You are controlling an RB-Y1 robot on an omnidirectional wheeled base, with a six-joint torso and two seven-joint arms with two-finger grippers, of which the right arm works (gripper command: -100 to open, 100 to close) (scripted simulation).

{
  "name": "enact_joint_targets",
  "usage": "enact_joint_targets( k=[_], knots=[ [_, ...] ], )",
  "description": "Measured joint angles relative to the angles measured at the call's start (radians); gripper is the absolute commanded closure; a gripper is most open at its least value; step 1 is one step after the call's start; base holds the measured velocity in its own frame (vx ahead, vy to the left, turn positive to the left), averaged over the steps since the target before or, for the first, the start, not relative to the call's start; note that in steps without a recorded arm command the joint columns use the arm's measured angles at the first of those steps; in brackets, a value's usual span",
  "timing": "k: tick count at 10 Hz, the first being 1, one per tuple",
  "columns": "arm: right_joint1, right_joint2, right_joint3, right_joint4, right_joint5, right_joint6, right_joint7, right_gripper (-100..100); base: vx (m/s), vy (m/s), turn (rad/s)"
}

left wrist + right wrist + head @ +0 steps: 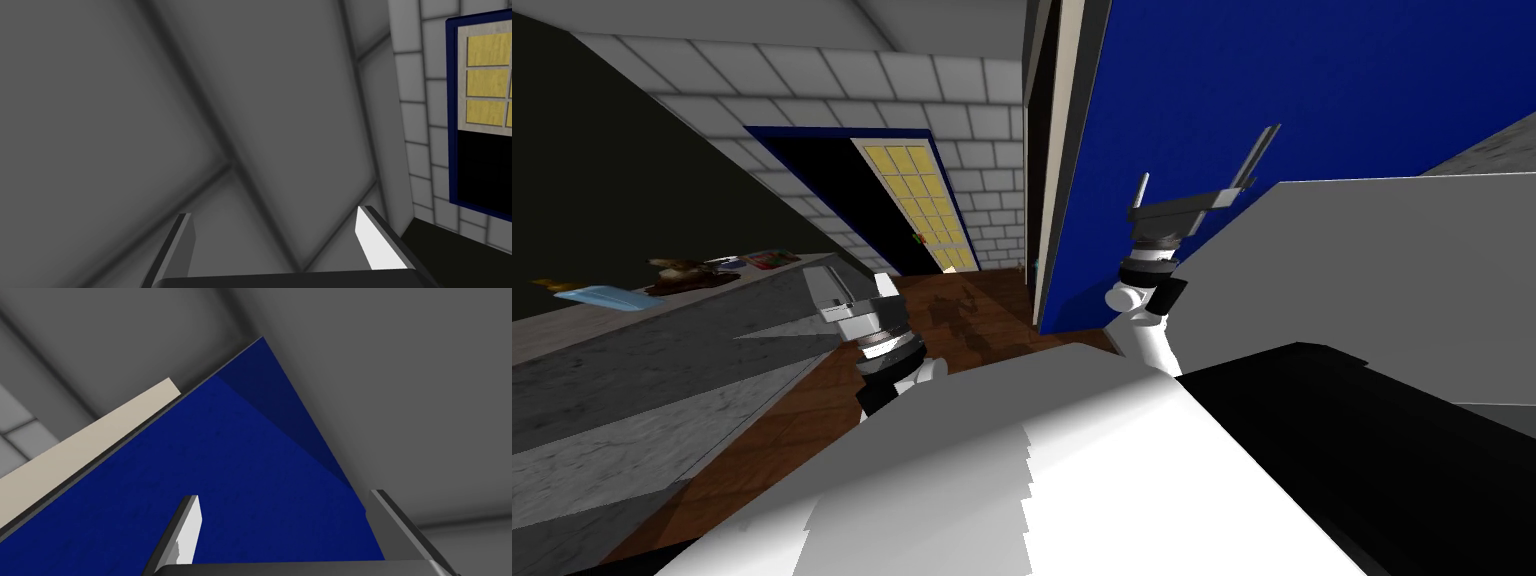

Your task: Push the door open

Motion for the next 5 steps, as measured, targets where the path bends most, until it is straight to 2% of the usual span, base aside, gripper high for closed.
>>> enact_joint_targets(
  k=[5],
  knots=[
    [-0.052,-0.069,-0.041,0.001,-0.101,-0.011,-0.027,-100,0.068,0.090,-0.020]
  ],
)
